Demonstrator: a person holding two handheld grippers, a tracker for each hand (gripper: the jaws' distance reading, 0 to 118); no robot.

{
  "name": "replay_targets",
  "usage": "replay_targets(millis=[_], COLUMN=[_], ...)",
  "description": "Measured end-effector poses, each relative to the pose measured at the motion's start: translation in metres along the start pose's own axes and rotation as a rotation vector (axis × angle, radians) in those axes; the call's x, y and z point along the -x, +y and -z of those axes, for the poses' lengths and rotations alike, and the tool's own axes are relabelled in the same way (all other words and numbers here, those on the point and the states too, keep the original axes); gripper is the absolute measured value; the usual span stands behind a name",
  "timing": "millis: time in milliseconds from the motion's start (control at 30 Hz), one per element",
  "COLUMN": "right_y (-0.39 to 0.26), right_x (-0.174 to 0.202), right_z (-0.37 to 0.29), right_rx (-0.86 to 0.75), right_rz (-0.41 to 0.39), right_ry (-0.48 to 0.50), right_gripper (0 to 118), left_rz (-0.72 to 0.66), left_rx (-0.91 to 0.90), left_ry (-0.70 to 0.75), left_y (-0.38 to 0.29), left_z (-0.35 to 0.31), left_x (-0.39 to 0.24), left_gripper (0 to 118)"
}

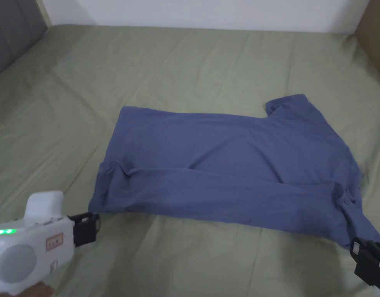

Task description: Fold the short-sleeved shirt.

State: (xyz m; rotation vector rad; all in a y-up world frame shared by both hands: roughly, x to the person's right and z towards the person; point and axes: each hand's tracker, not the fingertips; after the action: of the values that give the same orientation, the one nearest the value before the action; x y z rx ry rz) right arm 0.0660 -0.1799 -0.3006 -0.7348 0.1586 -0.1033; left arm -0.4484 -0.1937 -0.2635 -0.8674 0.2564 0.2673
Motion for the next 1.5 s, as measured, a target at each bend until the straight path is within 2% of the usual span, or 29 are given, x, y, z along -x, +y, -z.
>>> replay_targets(millis=[33,67,100,167,267,333,367,400,467,500,533,567,600,633,700,733,767,867,900,933,1033,1067,1100,1133,1167,1200,1233,1300,1500], right_y=[0.001,0.001,0.001,0.000,0.000,-0.001,-0.001,-0.001,-0.003,-0.004,-0.004,-0.004,-0.003,-0.001,0.003,0.006,0.007,0.009,0.011,0.010,0.010,0.008,0.011,0.011,0.010,0.009,0.011,0.009,0.024], right_x=[0.000,0.001,0.002,0.001,0.000,0.000,-0.002,-0.004,-0.014,-0.017,-0.020,-0.025,-0.030,-0.035,-0.046,-0.050,-0.053,-0.065,-0.065,-0.066,-0.064,-0.059,-0.052,-0.049,-0.049,-0.051,-0.048,-0.044,-0.047], right_z=[0.003,0.005,0.007,0.010,0.013,0.012,0.013,0.013,0.016,0.018,0.020,0.022,0.024,0.026,0.032,0.038,0.044,0.072,0.082,0.089,0.116,0.121,0.116,0.111,0.106,0.105,0.104,0.103,0.064], right_rx=[0.005,0.009,0.013,0.020,0.034,0.040,0.043,0.046,0.053,0.055,0.058,0.063,0.072,0.088,0.116,0.123,0.120,0.135,0.172,0.172,0.190,0.212,0.166,0.143,0.129,0.123,0.145,0.140,0.156], right_rz=[0.007,0.012,0.012,0.013,0.016,0.012,0.011,0.012,0.017,0.022,0.032,0.046,0.057,0.069,0.086,0.079,0.071,0.025,0.030,0.031,0.046,0.050,0.029,0.017,0.042,0.083,0.115,0.058,0.092], right_ry=[0.012,0.008,0.004,0.000,0.008,0.001,-0.004,-0.005,-0.014,-0.017,-0.024,-0.032,-0.030,-0.026,-0.005,-0.013,-0.025,-0.096,-0.134,-0.124,-0.105,-0.152,-0.161,-0.153,-0.118,-0.061,-0.031,-0.099,-0.079], right_gripper=[0,0,0,0,0,0,0,0,0,0,0,0,7,30,92,116,117,111,104,90,83,82,82,70,47,13,7,7,7], left_rz=[-0.008,-0.020,-0.023,-0.096,-0.114,-0.016,0.045,0.041,0.061,0.074,0.088,0.117,0.134,0.152,0.157,0.155,0.153,0.167,0.166,0.166,0.155,0.146,0.144,0.145,0.148,0.155,0.157,0.157,0.208], left_rx=[0.010,0.007,-0.002,0.008,0.120,0.150,0.149,0.100,0.101,0.097,0.097,0.088,0.108,0.112,0.110,0.109,0.106,0.095,0.091,0.090,0.089,0.093,0.093,0.095,0.096,0.097,0.094,0.095,0.048], left_ry=[-0.017,-0.022,-0.025,-0.005,0.001,0.054,0.085,0.088,0.085,0.078,0.064,0.085,0.099,0.106,0.096,0.087,0.078,0.086,0.094,0.096,0.090,0.085,0.084,0.082,0.084,0.084,0.080,0.075,0.119], left_y=[0.008,0.016,0.024,0.034,0.041,0.035,0.032,0.029,0.030,0.031,0.032,0.033,0.035,0.035,0.037,0.039,0.040,0.047,0.049,0.052,0.054,0.055,0.055,0.054,0.054,0.054,0.053,0.054,0.055], left_z=[0.009,0.019,0.026,0.042,0.070,0.081,0.083,0.081,0.078,0.078,0.073,0.072,0.073,0.074,0.067,0.063,0.060,0.050,0.048,0.048,0.047,0.048,0.048,0.048,0.048,0.048,0.046,0.043,0.021], left_x=[0.002,0.004,0.006,0.006,0.004,-0.004,-0.009,-0.012,-0.021,-0.025,-0.030,-0.037,-0.040,-0.042,-0.040,-0.038,-0.037,-0.031,-0.030,-0.028,-0.024,-0.022,-0.023,-0.023,-0.024,-0.024,-0.024,-0.023,-0.015], left_gripper=[88,106,110,109,106,83,82,77,44,19,1,1,1,1,1,1,1,1,1,1,1,1,1,1,1,1,1,1,1])
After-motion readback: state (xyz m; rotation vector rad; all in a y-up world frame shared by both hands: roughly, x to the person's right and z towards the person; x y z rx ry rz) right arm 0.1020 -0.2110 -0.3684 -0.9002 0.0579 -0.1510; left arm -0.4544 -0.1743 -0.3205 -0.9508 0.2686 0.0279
